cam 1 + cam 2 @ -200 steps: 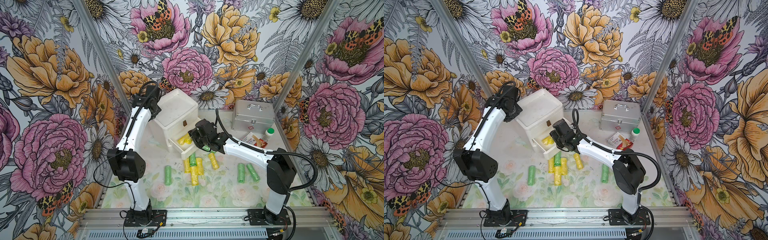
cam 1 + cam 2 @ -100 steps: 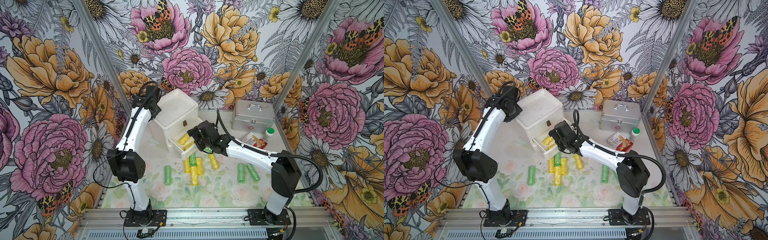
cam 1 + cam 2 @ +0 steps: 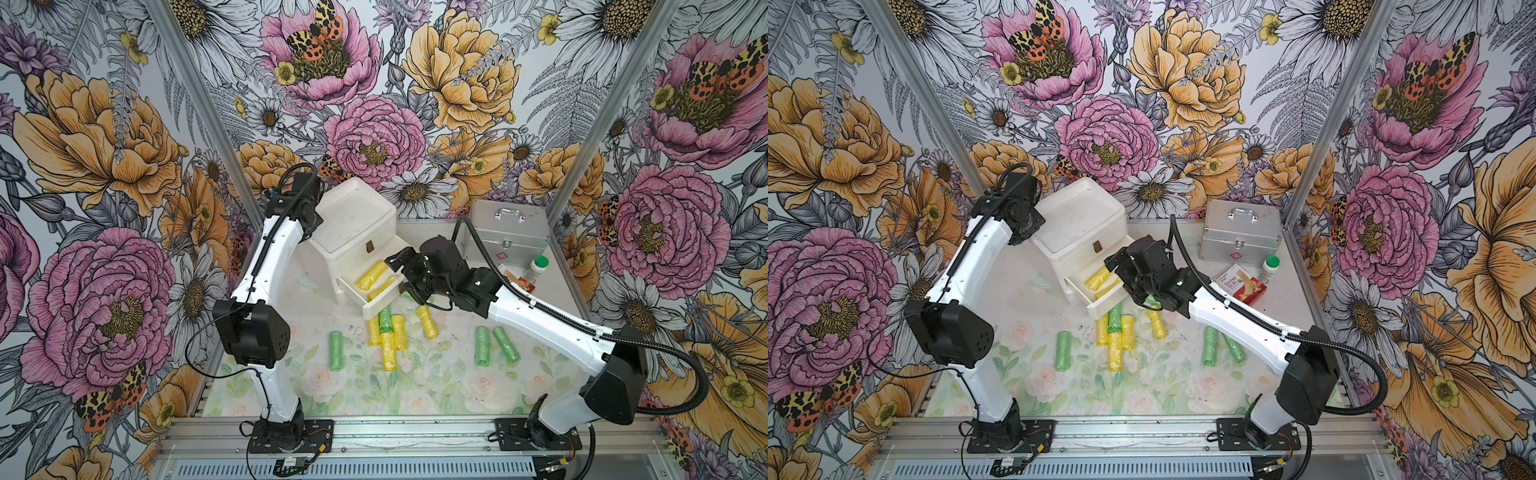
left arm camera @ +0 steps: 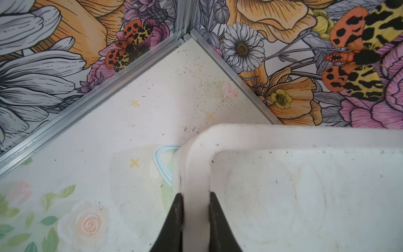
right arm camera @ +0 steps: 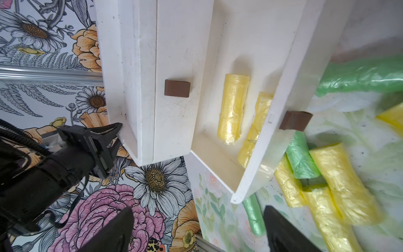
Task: Sort the rolls of trash bags by color and place them into the drawer
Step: Pick up the roll of trash bags from the center of the board.
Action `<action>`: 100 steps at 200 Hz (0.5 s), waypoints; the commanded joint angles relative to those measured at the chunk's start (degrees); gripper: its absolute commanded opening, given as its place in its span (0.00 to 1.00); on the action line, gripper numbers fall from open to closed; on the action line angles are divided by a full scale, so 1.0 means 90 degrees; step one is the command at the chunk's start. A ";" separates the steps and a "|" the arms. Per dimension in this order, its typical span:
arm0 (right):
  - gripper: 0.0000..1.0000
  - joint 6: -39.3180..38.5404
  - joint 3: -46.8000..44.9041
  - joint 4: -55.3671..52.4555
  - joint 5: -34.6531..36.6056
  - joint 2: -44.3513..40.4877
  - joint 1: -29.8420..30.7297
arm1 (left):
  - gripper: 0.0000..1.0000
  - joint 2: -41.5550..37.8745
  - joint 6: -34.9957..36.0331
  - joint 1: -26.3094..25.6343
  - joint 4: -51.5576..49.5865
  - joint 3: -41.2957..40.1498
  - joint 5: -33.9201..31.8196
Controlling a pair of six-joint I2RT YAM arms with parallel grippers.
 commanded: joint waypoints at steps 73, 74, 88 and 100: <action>0.99 -0.0134 -0.0308 -0.0238 -0.0094 -0.0935 -0.0402 | 0.00 0.0495 -0.0080 -0.0562 -0.0781 -0.0804 0.1105; 1.00 -0.0126 -0.0308 -0.0232 -0.0104 -0.0933 -0.0403 | 0.00 0.0494 -0.0080 -0.0560 -0.0780 -0.0804 0.1105; 0.99 -0.0050 -0.0309 -0.0235 -0.0106 -0.0921 -0.0425 | 0.00 0.0459 -0.0080 -0.0558 -0.0788 -0.0826 0.1086; 1.00 -0.0160 -0.0200 -0.0229 -0.0064 -0.0866 -0.0433 | 0.00 0.0454 -0.0070 -0.0558 -0.0775 -0.0849 0.1077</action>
